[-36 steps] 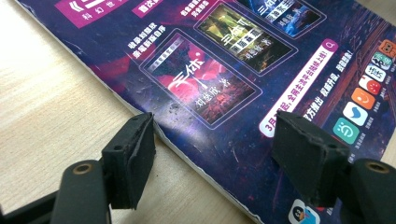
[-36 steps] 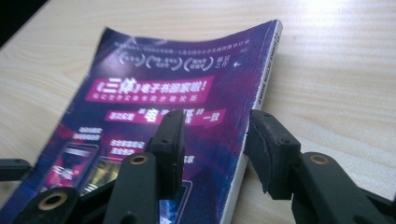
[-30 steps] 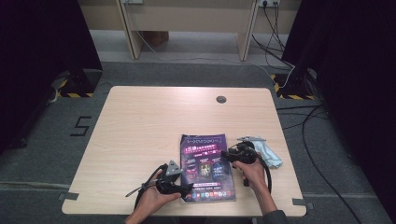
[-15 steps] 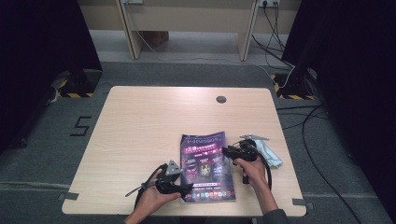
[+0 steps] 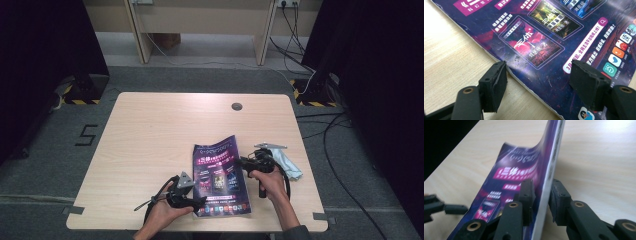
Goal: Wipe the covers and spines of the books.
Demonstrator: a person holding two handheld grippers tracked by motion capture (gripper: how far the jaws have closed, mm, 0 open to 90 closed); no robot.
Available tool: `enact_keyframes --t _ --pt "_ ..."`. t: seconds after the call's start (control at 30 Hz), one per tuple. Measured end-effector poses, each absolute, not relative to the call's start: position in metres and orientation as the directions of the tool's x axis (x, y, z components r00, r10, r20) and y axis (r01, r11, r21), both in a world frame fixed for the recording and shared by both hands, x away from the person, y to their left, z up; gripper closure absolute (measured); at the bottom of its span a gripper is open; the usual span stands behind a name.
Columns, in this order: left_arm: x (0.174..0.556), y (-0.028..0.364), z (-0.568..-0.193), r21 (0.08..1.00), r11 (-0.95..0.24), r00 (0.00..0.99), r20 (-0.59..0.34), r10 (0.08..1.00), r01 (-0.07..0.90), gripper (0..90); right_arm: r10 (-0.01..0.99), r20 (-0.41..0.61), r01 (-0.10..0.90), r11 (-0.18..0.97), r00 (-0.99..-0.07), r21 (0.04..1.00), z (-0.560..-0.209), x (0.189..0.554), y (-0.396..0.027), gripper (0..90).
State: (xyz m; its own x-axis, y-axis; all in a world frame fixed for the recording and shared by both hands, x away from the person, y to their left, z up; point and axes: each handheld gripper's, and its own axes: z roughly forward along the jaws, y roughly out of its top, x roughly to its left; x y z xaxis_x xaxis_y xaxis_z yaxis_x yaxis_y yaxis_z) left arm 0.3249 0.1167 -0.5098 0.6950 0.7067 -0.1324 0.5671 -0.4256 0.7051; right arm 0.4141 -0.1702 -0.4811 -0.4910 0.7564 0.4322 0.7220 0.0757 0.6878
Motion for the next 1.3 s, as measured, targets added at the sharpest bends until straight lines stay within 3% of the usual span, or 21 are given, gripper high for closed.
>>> enact_keyframes --t 0.23,0.6,0.87,1.3 --pt "0.325 0.117 -0.509 0.702 -0.428 0.695 -0.132 0.707 0.569 29.7 0.753 0.362 0.683 0.154 -0.549 0.714 -0.467 0.412 -0.162 76.7" --pt "0.329 0.121 -0.508 0.71 -0.429 0.708 -0.138 0.692 0.558 28.7 0.73 0.356 0.677 0.196 -0.584 0.71 -0.455 0.414 -0.161 78.7" --pt "0.329 0.141 -0.502 0.731 -0.368 0.689 -0.189 0.7 0.574 28.3 0.712 0.308 0.651 0.269 -0.631 0.71 -0.437 0.422 -0.149 82.1" --pt "0.332 0.174 -0.51 0.693 -0.371 0.641 -0.172 0.748 0.619 28.6 0.721 0.101 0.567 0.442 -0.686 0.695 -0.384 0.441 -0.125 83.5"
